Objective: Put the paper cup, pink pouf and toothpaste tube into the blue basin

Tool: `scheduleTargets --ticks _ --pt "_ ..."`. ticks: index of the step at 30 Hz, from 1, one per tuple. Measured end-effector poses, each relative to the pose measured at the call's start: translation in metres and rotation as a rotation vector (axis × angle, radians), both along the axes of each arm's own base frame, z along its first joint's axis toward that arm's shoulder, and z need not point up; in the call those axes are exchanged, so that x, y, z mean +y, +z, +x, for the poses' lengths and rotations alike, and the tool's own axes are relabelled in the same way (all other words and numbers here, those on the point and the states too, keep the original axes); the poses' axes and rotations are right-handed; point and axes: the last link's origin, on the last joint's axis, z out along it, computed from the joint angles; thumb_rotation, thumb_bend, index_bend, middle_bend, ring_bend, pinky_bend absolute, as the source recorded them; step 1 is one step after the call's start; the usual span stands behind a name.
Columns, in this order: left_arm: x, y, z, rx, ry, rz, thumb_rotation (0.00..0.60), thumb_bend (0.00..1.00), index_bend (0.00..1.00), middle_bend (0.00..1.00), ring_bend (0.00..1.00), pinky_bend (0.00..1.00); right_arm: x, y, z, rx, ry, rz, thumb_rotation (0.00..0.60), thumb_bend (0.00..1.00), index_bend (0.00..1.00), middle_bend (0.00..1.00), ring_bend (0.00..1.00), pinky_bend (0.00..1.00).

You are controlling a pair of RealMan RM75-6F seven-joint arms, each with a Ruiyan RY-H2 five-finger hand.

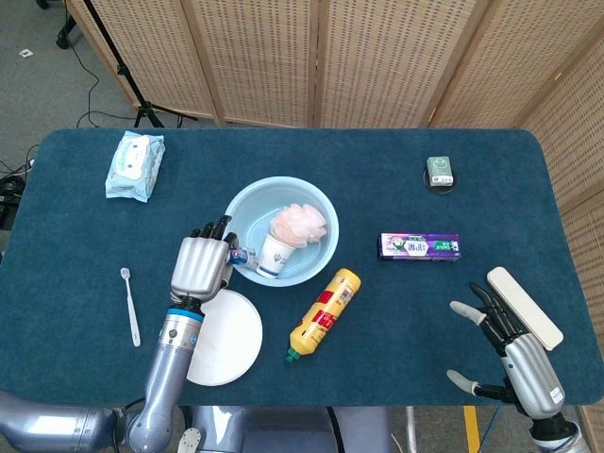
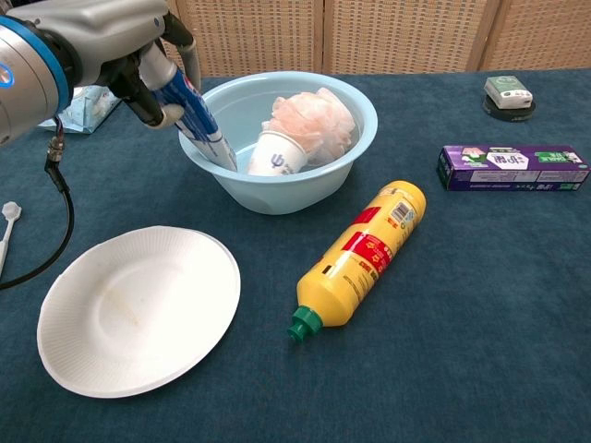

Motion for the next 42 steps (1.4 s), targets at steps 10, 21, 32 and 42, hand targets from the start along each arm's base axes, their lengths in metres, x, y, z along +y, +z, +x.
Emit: scheduleTargets --ticks 10,21,32,42 --pt "0.006 0.017 -0.002 -0.066 0.014 0.006 0.600 0.30 0.02 0.00 0.00 0.10 0.001 -0.003 0.001 0.011 0.003 0.008 0.600 0.13 0.16 0.00 0.00 0.22" --pt "-0.009 0.045 -0.028 -0.048 0.058 0.000 0.600 0.31 0.02 0.00 0.00 0.09 0.002 -0.002 0.001 0.016 0.004 -0.001 0.600 0.13 0.16 0.00 0.00 0.21" --pt "-0.058 0.076 -0.094 0.077 0.005 0.060 0.600 0.33 0.02 0.00 0.00 0.09 0.001 -0.001 0.001 0.086 0.006 -0.029 0.600 0.13 0.16 0.00 0.00 0.19" --pt "-0.105 0.090 -0.160 0.017 -0.005 0.010 0.600 0.34 0.02 0.00 0.00 0.09 0.000 -0.005 -0.001 0.203 0.013 -0.081 0.600 0.13 0.16 0.00 0.00 0.19"
